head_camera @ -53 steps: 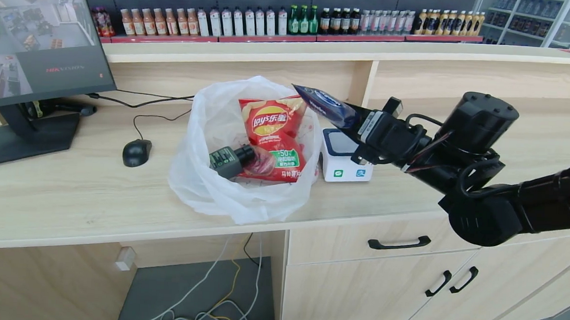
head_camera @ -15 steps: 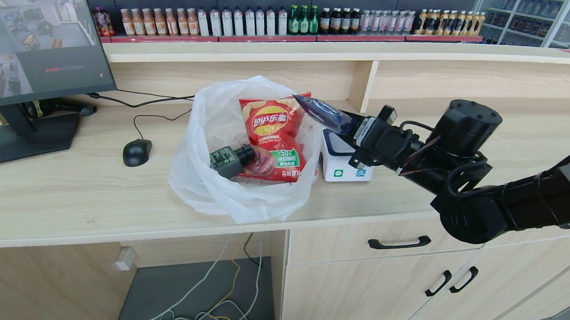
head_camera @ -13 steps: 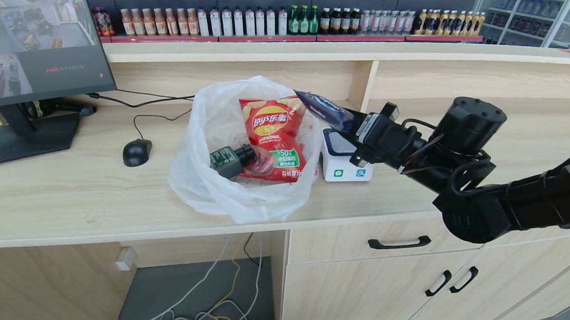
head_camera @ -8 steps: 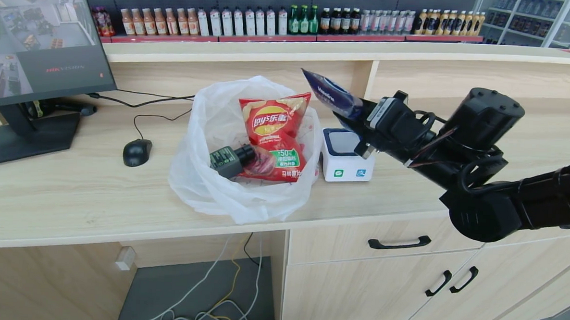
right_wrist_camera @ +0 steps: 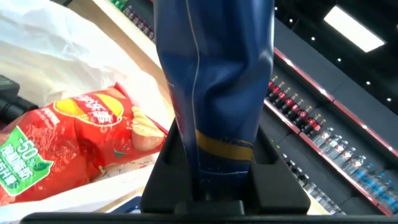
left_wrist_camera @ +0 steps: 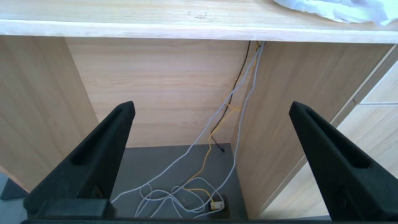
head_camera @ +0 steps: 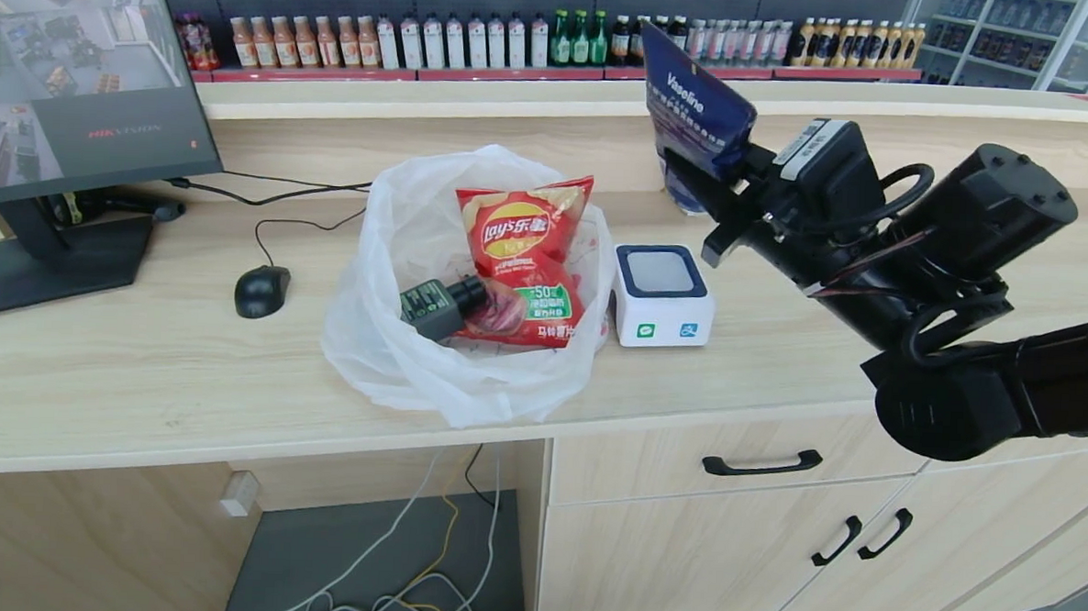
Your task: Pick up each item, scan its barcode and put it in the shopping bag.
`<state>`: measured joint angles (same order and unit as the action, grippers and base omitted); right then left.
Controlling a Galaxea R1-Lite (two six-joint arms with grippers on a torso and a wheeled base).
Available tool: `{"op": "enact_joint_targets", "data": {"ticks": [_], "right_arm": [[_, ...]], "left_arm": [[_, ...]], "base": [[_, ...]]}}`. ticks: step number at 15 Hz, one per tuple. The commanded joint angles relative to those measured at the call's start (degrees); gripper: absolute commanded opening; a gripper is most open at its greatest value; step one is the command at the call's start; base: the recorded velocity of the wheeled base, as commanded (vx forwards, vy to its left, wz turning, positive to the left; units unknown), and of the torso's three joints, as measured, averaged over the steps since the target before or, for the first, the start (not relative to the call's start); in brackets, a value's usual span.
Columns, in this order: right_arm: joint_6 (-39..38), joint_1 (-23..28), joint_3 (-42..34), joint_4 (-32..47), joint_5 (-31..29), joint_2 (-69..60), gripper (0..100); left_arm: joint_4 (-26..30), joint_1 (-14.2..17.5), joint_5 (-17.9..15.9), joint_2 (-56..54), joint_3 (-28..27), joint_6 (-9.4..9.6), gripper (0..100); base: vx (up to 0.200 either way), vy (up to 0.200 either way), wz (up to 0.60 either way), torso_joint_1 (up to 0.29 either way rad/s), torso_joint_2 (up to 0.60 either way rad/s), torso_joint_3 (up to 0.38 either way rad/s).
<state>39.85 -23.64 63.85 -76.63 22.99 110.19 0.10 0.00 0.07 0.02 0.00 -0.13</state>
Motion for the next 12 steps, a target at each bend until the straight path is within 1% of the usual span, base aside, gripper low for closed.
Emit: {"op": "enact_joint_targets", "data": {"ticks": [1, 3, 4, 5, 6, 7, 8, 10, 12], "right_arm": [[-2.94, -0.09, -2.95, -2.47, -1.90, -1.65, 0], [-7.60, 0.08, -6.37, -6.78, -4.27, -2.96, 0], [-9.70, 0.35, -7.69, -8.62, -4.62, -3.32, 0], [-10.14, 0.35, -7.96, -8.98, -4.62, -3.40, 0], [-13.22, 0.43, -10.24, -11.96, -4.62, -3.58, 0], [-15.42, 0.43, -11.56, -13.37, -4.62, -3.49, 0], [-18.14, 0.43, -13.49, -13.37, -4.71, -3.49, 0], [-20.25, 0.79, -16.39, -13.37, -4.80, -4.28, 0], [-22.01, 0.79, -17.71, -13.37, -4.89, -4.37, 0]], "left_arm": [[-0.01, 0.00, 0.01, -0.02, 0.00, -0.04, 100], [-0.01, -0.09, 0.01, -0.02, 0.00, -0.04, 100], [-0.01, 0.00, 0.01, -0.02, 0.00, 0.13, 100], [-0.01, -0.09, 0.01, -0.02, 0.00, 0.13, 100], [-0.01, -0.09, 0.01, -0.02, 0.00, 0.31, 100], [-0.01, -0.09, 0.01, -0.02, 0.00, 0.22, 100], [-0.01, -0.09, 0.01, -0.02, 0.00, 0.13, 100], [-0.01, -0.09, 0.01, -0.02, 0.00, 0.13, 100], [-0.01, -0.09, 0.01, -0.02, 0.00, 0.13, 100]], "base": [[0.000, 0.000, 0.00, 0.000, 0.00, 0.000], [0.000, 0.000, 0.00, 0.000, 0.00, 0.000], [0.000, 0.000, 0.00, 0.000, 0.00, 0.000], [0.000, 0.000, 0.00, 0.000, 0.00, 0.000], [0.000, 0.000, 0.00, 0.000, 0.00, 0.000], [0.000, 0.000, 0.00, 0.000, 0.00, 0.000], [0.000, 0.000, 0.00, 0.000, 0.00, 0.000], [0.000, 0.000, 0.00, 0.000, 0.00, 0.000], [0.000, 0.000, 0.00, 0.000, 0.00, 0.000]]}}
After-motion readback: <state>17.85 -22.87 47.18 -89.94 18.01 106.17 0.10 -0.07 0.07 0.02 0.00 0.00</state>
